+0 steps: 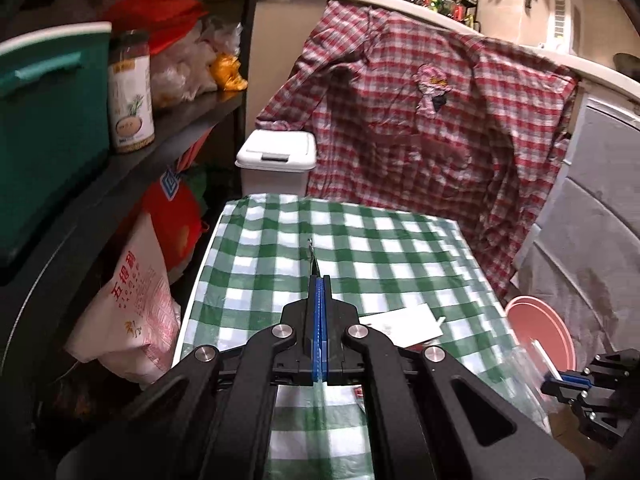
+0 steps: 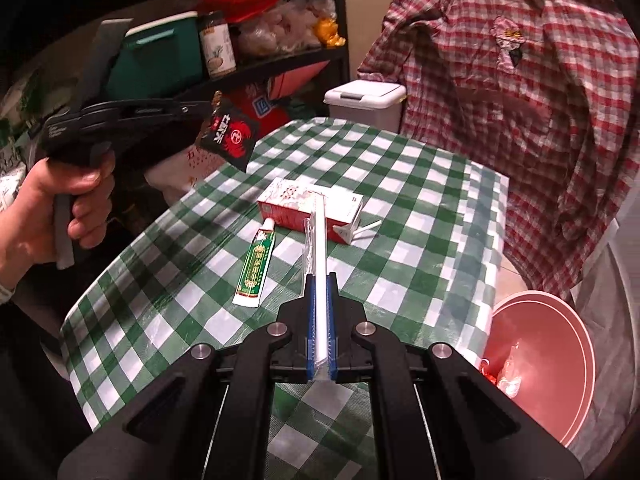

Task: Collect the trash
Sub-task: 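Lift the packet and straws and carry both tools toward the pink bucket, then open the left tool over the bucket while the right tool releases the straws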

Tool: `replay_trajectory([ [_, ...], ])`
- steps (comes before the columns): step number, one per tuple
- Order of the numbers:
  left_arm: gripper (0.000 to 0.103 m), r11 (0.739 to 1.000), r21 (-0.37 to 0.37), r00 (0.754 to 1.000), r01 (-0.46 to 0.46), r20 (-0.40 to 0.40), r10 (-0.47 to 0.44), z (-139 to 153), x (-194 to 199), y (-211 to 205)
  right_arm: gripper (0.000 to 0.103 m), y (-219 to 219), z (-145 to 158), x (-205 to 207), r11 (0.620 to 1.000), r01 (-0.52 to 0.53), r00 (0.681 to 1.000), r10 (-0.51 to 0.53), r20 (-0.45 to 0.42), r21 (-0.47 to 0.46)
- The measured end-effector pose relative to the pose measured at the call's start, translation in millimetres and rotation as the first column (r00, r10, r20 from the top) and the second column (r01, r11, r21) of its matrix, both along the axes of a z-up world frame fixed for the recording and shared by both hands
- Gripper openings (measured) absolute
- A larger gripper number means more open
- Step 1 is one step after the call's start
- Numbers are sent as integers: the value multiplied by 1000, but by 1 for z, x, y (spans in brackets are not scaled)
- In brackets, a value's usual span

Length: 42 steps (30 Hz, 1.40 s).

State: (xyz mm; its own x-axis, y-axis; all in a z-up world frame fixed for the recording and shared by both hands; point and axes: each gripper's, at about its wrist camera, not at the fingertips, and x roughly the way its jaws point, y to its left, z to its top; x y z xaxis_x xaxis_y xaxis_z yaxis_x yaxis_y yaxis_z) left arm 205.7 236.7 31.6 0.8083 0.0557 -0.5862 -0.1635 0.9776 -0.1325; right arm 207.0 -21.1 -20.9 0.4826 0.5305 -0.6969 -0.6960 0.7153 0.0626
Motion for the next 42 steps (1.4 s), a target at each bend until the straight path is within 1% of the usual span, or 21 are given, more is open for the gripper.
replay_trajectory([
  [9,0,998,21,997,56,43,-57,25,-14,-39,5,-28,18,3,995,91,996,-92,20,46],
  [21,0,994,24,992,108,61,-109,31,-17,-73,5,-71,36,12,972,211,975,-216,41,100],
  [24,0,992,20,990,124,65,-125,32,-16,-85,5,-83,40,13,964,242,967,-249,53,110],
  [29,0,986,39,983,163,80,-166,38,-16,-109,5,-103,48,16,950,288,951,-299,80,124],
  [33,0,981,34,977,190,92,-192,41,-15,-126,5,-117,53,18,938,321,937,-334,100,131],
  [42,0,967,26,962,252,102,-254,44,-5,-163,5,-151,63,21,905,402,895,-421,147,142],
])
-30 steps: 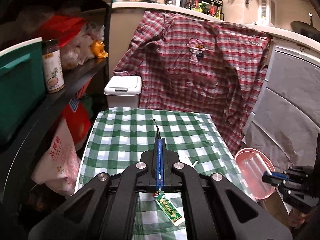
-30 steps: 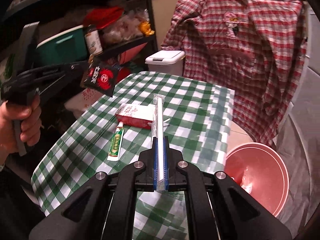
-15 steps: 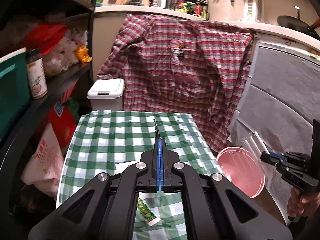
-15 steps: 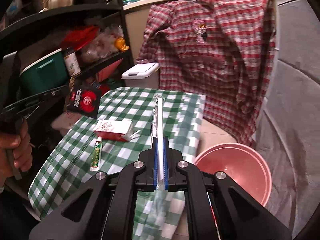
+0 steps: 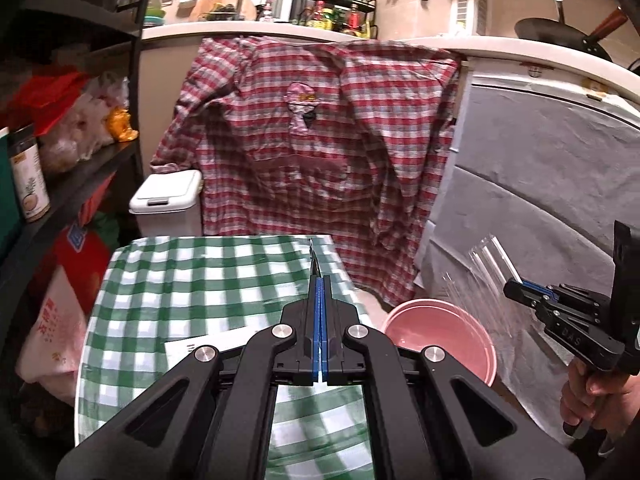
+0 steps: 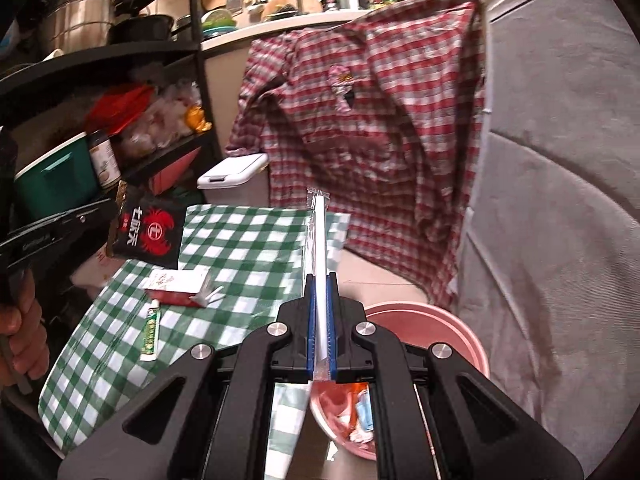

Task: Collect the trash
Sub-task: 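Open the left tool over the bucket while the right tool releases the straws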

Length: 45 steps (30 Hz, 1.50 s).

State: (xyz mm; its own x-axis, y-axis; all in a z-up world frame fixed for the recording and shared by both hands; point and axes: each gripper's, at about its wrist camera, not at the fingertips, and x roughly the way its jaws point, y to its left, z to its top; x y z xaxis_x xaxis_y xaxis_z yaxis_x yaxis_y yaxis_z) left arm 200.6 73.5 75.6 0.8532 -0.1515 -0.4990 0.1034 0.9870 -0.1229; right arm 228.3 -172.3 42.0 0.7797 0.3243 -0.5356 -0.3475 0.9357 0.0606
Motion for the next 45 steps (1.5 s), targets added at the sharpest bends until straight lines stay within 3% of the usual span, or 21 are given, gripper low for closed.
replay_trajectory([
  [18,0,984,23,983,176,-59,-175,-29,31,-98,5,-42,-1,15,994,113,994,-113,3,9],
  [40,0,965,-14,952,263,-160,-262,-62,66,-160,5,-65,-15,29,987,159,986,-159,-46,-7],
  [45,8,966,-23,954,259,-151,-260,-59,66,-157,10,-63,-25,33,985,169,981,-171,-89,-32],
])
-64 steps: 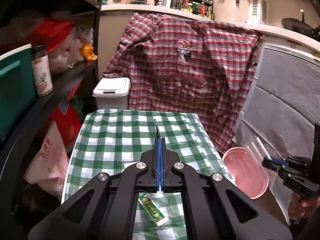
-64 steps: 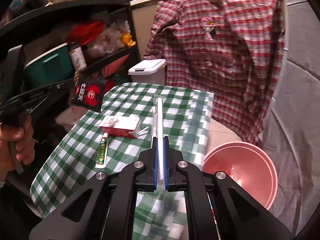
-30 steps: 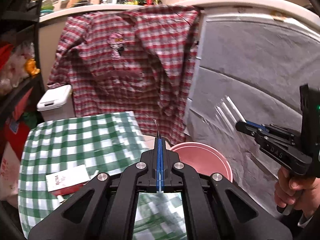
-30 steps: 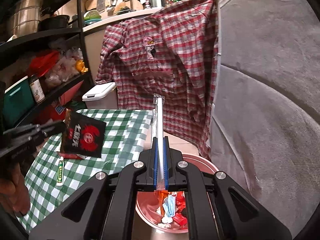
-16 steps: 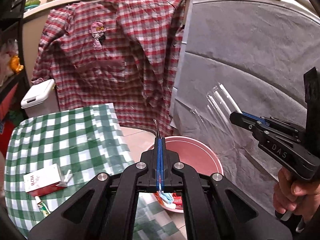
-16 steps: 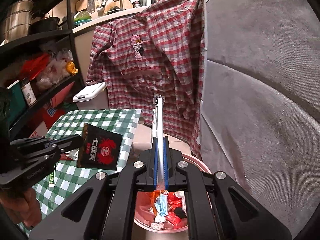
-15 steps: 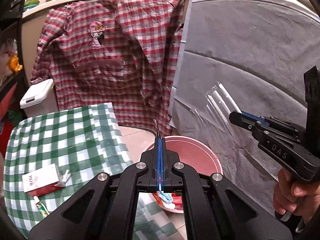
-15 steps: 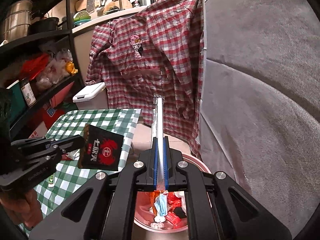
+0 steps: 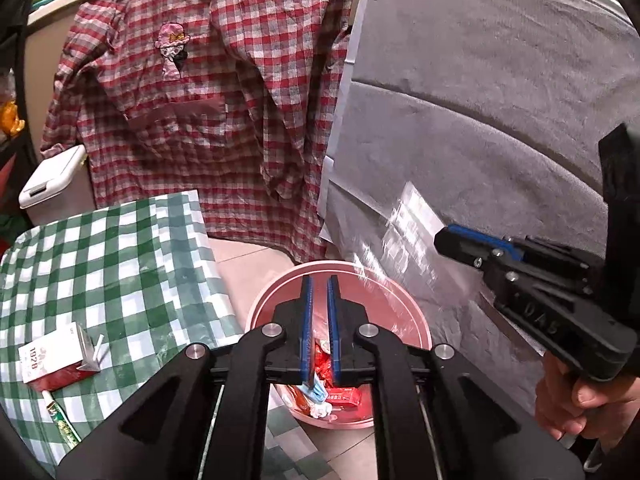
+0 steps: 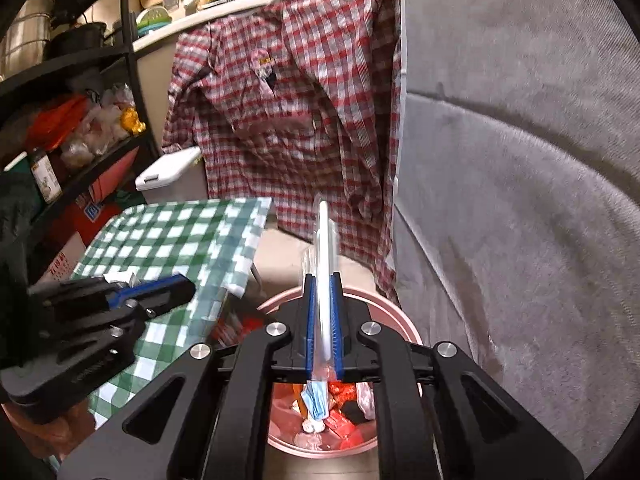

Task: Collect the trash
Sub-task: 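Open the left tool over the bucket while the right tool releases the straws, then move both tools back over the table toward the tube and carton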

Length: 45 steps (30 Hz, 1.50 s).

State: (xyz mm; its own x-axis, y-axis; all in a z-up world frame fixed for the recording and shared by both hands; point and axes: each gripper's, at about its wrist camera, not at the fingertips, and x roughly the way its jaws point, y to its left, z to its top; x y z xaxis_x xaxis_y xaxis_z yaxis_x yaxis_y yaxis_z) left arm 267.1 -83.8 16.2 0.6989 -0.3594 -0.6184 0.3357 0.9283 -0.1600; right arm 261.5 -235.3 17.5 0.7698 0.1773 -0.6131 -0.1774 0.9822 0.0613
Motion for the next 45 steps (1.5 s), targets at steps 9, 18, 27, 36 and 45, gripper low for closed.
replay_trajectory([
  [9,8,999,-31,999,-44,19,44,12,-7,25,16,10,2,-2,1000,-9,1000,9,18,-9],
  [18,8,993,-40,991,-109,71,111,34,-25,78,16,49,7,-17,997,-75,996,75,44,-2],
  [27,8,967,-51,958,-249,130,254,61,-48,181,16,127,0,-32,981,-191,980,189,66,24],
  [36,8,915,-48,901,-401,160,403,78,-71,280,11,211,-25,-48,945,-325,945,323,56,36],
  [45,8,874,-32,862,-485,151,484,71,-87,340,11,286,-76,-58,883,-469,883,469,-39,4],
])
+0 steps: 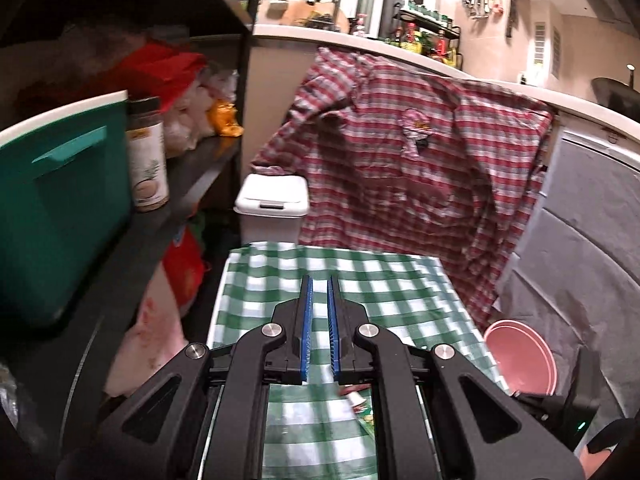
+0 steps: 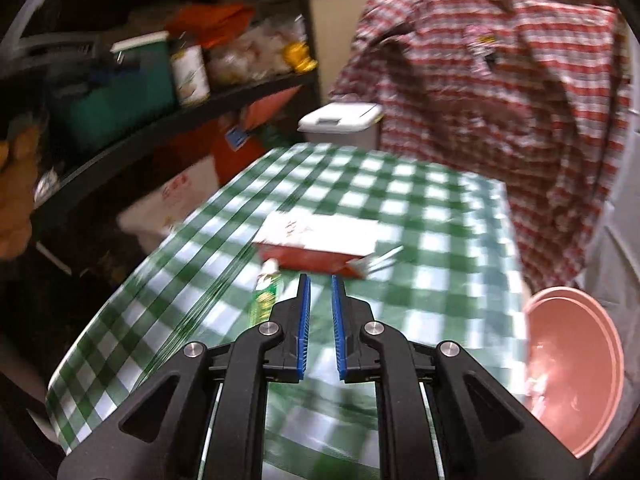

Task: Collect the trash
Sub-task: 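Move both tools back over the table toward the tube and carton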

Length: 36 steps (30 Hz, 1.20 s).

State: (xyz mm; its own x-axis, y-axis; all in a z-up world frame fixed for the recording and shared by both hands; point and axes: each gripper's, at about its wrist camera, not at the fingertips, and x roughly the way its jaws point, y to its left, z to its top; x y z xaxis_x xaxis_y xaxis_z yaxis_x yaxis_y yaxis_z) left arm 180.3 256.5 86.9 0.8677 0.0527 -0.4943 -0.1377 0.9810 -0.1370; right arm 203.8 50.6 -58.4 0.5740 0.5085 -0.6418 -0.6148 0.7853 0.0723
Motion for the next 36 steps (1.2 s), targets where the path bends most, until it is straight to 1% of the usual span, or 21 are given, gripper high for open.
replay_trajectory([
  [4,8,1000,-9,1000,-23,-9,22,-6,1,15,13,23,-17,3,998,-59,997,58,-42,-18],
  [7,8,999,-11,999,-32,-15,32,-10,0,25,18,37,-27,4,995,-87,995,85,-56,-40],
  [8,8,999,-10,999,-33,-16,33,-11,1,26,24,40,-30,6,995,-92,994,89,-62,-46],
  [10,8,999,-9,999,-36,-20,35,-13,2,31,32,45,-34,9,994,-95,993,91,-69,-52],
  [16,8,999,-13,999,-39,-28,38,-19,4,39,35,59,-51,18,989,-116,989,106,-104,-93],
  [20,8,1000,-11,999,-30,-35,29,-22,8,37,39,66,-59,21,983,-127,985,110,-130,-130],
  [24,8,1000,-3,999,-15,-43,15,-26,13,33,39,69,-62,21,981,-122,985,101,-138,-153],
  [28,8,1000,-2,999,-3,-51,2,-29,17,31,38,70,-62,19,977,-124,987,102,-127,-175],
  [29,8,1000,-1,999,2,-54,-2,-31,19,30,36,70,-62,19,977,-125,986,103,-131,-175],
  [30,8,1000,0,998,7,-56,-7,-32,20,29,32,69,-62,19,977,-126,986,103,-131,-175],
  [31,8,1000,0,998,13,-58,-13,-33,21,27,30,68,-61,19,976,-126,986,104,-132,-175],
  [36,8,999,-10,996,40,-74,-40,-42,31,23,28,64,-59,18,977,-126,986,104,-134,-171],
])
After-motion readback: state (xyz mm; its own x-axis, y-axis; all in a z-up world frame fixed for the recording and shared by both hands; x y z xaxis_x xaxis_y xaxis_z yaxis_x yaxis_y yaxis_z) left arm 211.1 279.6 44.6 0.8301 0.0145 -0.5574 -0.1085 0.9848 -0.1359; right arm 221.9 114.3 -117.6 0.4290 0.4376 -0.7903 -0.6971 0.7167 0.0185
